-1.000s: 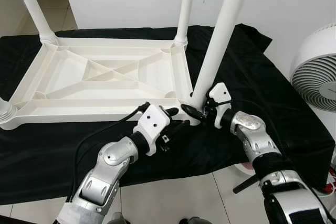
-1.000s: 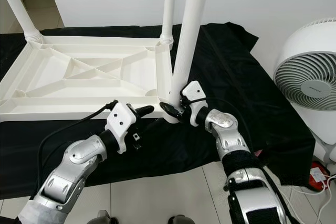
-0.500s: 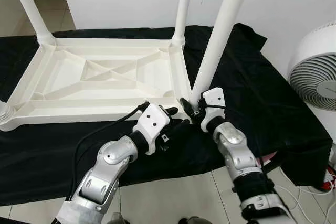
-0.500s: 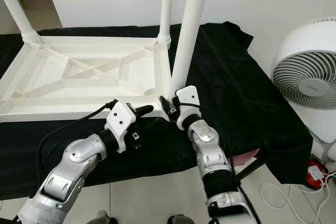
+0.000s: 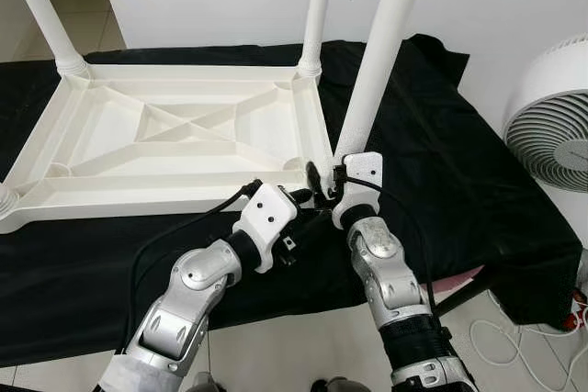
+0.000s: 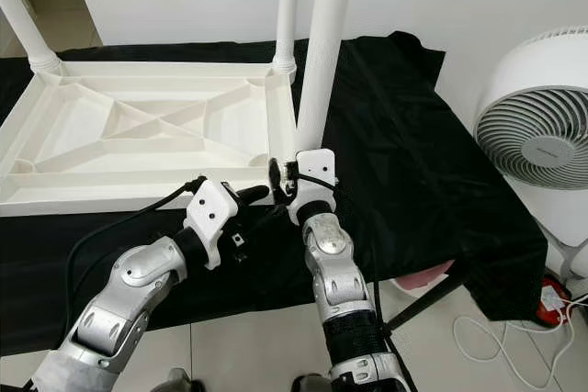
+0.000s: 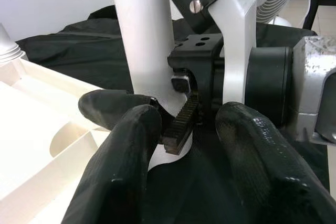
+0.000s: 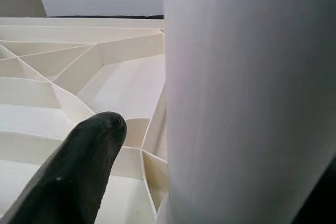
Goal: Building children table
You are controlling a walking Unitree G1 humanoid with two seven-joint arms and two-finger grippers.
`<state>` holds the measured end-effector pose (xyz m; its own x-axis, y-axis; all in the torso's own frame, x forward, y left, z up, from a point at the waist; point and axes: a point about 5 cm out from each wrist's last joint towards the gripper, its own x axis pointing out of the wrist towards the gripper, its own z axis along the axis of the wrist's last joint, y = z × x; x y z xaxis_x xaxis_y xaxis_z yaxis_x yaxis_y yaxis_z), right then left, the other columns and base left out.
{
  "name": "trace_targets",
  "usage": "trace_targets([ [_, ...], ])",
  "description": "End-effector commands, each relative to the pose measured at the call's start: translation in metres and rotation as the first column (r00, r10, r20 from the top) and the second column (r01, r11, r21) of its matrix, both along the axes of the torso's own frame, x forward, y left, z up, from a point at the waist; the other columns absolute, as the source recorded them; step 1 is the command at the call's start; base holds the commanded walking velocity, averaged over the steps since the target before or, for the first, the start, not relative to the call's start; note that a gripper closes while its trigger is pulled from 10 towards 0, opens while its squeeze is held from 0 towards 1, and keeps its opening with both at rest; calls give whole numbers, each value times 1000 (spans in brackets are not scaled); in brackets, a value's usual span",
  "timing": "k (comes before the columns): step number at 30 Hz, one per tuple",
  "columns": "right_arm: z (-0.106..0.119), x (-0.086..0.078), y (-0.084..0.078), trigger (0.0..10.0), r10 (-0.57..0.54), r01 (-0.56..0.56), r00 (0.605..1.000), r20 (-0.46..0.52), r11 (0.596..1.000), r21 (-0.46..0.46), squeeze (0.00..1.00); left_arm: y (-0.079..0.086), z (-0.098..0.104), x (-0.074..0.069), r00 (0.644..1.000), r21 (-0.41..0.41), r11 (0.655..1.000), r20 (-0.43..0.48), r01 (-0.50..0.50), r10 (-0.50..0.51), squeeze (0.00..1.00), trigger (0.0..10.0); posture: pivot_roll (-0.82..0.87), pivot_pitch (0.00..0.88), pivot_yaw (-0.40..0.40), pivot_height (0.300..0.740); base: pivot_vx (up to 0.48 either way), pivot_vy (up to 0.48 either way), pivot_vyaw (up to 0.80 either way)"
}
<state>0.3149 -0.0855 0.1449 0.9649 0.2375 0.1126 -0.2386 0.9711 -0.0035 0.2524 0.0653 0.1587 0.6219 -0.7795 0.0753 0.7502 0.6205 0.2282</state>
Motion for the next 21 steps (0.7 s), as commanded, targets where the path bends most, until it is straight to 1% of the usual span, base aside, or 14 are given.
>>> trace_targets([
  [1,-1,-1,-3,10000,5,-5,1000,-15,1000,-1,1000,0,-2,-1,1000,2,1000,-9,-15,15,0,10000,-36,67,-26,740,0,0,0],
  [4,-1,-1,-7,10000,44,-44,999,-23,999,0,1000,1,-2,-1,1000,2,1000,-10,-17,17,0,10000,-35,66,-29,740,0,0,0],
  [5,-1,-1,-9,10000,93,-93,995,-27,996,-8,184,1,-2,-1,1000,2,1000,-11,-17,17,0,10000,-37,65,-27,740,0,0,0],
  [6,-1,-1,-9,10000,93,-93,995,-27,996,-8,184,1,-2,-1,1000,2,1000,-11,-17,17,0,10000,-37,65,-27,740,0,0,0],
  [7,0,-1,-13,10000,175,-176,984,-25,983,-47,0,1,-3,-2,1000,5,1000,-13,-14,14,0,10000,-37,63,-28,740,0,0,0],
  [8,0,-1,-13,10000,175,-176,984,-25,983,-47,0,1,-3,-2,1000,5,1000,-13,-14,14,0,10000,-37,63,-28,740,0,0,0],
  [9,1,-1,-20,10000,270,-271,963,-20,957,-108,0,1,-5,-3,1000,12,1000,-15,-9,10,0,10000,-36,61,-29,740,0,0,0],
  [10,1,-1,-20,10000,270,-271,963,-20,957,-108,0,1,-5,-3,1000,12,1000,-15,-9,10,0,10000,-36,61,-29,740,0,0,0],
  [11,2,0,-32,10000,392,-393,919,-47,896,-207,0,3,-6,-5,1000,21,1000,-18,-5,6,0,10000,-33,59,-30,740,0,0,0],
  [13,2,0,-32,10000,392,-393,919,-47,896,-207,0,3,-6,-5,1000,21,1000,-18,-5,6,0,10000,-33,59,-30,740,0,0,0],
  [14,3,3,-43,10000,442,-444,894,-66,860,-253,0,4,-5,-6,1000,26,1000,-18,-2,3,0,10000,-29,59,-30,740,0,0,0],
  [18,3,8,-50,10000,478,-480,875,-83,829,-289,0,4,-5,-8,1000,29,1000,-19,6,-5,0,10000,-29,59,-30,740,0,0,0],
  [19,4,15,-54,10000,514,-520,851,-107,798,-304,0,5,-6,-10,1000,33,999,-24,14,-13,0,10000,-24,55,-26,740,0,0,0],
  [21,4,22,-56,10000,534,-544,836,-125,778,-316,0,6,-6,-10,1000,36,999,-26,17,-16,0,10000,-22,53,-25,740,0,0,0],
])
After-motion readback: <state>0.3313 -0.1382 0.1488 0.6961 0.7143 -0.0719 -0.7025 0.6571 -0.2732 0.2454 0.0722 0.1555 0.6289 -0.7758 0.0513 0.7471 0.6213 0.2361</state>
